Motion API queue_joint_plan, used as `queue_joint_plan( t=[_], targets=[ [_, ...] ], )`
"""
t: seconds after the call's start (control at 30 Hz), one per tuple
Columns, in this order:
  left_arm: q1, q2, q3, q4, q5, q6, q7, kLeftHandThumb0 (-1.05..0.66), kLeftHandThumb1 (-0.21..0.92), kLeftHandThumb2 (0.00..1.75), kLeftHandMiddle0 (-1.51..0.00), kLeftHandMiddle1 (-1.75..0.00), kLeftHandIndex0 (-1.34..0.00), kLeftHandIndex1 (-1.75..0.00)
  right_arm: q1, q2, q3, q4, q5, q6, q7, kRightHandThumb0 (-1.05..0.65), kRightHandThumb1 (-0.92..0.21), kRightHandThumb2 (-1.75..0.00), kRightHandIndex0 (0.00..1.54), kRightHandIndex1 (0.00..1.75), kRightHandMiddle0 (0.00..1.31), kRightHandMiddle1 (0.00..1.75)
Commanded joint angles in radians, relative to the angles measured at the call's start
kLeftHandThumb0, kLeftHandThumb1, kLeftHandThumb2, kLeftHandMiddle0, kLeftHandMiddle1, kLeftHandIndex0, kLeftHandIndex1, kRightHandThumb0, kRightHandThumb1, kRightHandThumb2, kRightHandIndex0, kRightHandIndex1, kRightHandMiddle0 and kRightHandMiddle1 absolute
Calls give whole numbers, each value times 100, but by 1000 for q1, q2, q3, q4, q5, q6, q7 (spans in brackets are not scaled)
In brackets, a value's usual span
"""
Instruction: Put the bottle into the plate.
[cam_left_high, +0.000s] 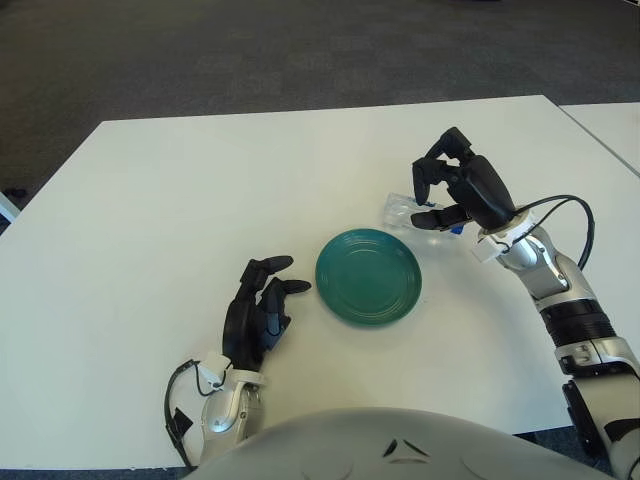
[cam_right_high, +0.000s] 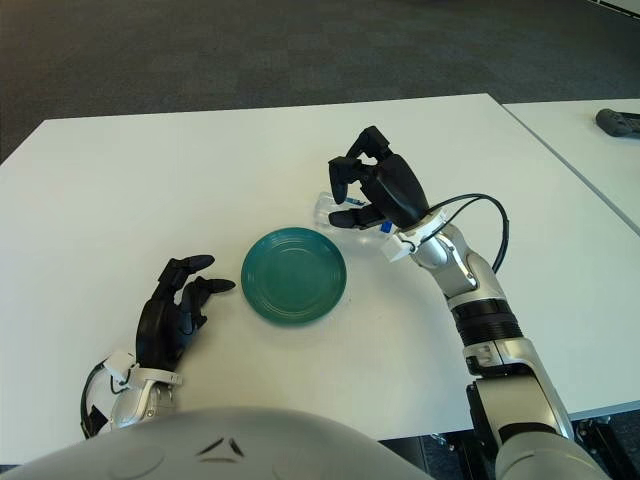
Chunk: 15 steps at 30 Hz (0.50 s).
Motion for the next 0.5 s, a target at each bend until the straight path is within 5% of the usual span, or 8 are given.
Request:
queue_joint_plan(
  t=[0.0,0.1,0.47],
  targets=[
    [-6,1,6,7,-2,-2,4,-81,92,67,-62,-114,-34,-123,-18,-48,14,-16,-43,92,89,-94,-90,-54,25,54,4,99],
    [-1,-1,4,2,-7,1,4,-81,92,67,-63,-114,-34,-123,-15,-62,23,-39,-51,140,141,-102,-92,-55,21,22,1,68],
    [18,3,4,-16,-30,2,-7,-83,92,67,-64,-114,-34,-122,-45,-110,66,14,-59,166,225,-105,-92,-59,2,1,0,13]
  ],
)
